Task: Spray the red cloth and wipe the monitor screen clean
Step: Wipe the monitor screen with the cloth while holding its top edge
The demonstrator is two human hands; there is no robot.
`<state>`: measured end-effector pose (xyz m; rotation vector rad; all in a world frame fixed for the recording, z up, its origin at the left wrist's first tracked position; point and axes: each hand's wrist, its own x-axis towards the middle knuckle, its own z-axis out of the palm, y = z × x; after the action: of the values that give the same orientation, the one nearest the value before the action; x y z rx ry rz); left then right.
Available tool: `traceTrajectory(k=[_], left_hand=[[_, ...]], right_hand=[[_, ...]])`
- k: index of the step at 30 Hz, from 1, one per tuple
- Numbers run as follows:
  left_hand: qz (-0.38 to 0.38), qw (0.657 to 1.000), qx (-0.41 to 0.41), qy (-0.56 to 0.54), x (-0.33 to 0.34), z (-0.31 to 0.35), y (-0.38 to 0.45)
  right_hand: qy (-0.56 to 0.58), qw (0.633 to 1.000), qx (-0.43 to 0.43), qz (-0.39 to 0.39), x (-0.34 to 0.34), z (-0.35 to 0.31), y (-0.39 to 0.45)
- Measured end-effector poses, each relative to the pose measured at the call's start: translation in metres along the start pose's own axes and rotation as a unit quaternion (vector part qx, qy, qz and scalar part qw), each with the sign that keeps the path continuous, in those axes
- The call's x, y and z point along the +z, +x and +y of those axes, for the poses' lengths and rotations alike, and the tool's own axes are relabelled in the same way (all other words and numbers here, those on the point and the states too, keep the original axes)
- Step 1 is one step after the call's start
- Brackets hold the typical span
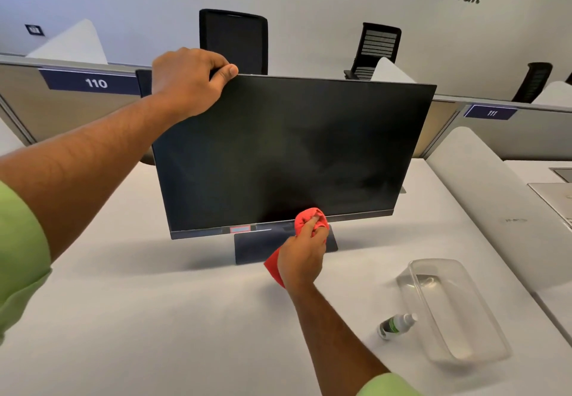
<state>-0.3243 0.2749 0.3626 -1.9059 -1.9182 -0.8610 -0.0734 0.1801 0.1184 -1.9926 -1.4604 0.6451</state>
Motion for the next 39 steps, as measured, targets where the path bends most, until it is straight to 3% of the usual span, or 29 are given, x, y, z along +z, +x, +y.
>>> traceTrajectory(k=[2, 5, 23, 28, 33, 36, 39], left_hand=[[0.000, 1.000, -0.001, -0.001, 0.000, -0.001, -0.001], [0.004, 1.000, -0.002, -0.007, 0.000, -0.002, -0.002], [-0.040, 0.998, -0.043, -0.022, 0.000, -0.003, 0.001], [-0.041, 0.998, -0.044, -0.023, 0.000, -0.005, 0.001], [-0.045, 0.998, -0.038, -0.019, -0.002, -0.005, 0.002], [-0.053, 0.998, -0.035, -0.022, -0.004, -0.001, 0.002], [-0.068, 0.997, -0.024, -0.017, -0.007, -0.003, 0.001]], right_hand=[[-0.099, 0.995, -0.014, -0.009, 0.009, -0.004, -0.007], [-0.138, 0.989, -0.040, -0.018, 0.024, -0.011, -0.022], [-0.117, 0.967, -0.156, -0.166, 0.100, -0.081, -0.117], [-0.110, 0.949, -0.206, -0.213, 0.105, -0.088, -0.125], [-0.062, 0.901, -0.271, -0.332, 0.087, -0.091, -0.106], [0.039, 0.888, -0.220, -0.401, 0.068, -0.088, -0.088], [0.246, 0.865, -0.041, -0.436, 0.039, -0.076, -0.077]])
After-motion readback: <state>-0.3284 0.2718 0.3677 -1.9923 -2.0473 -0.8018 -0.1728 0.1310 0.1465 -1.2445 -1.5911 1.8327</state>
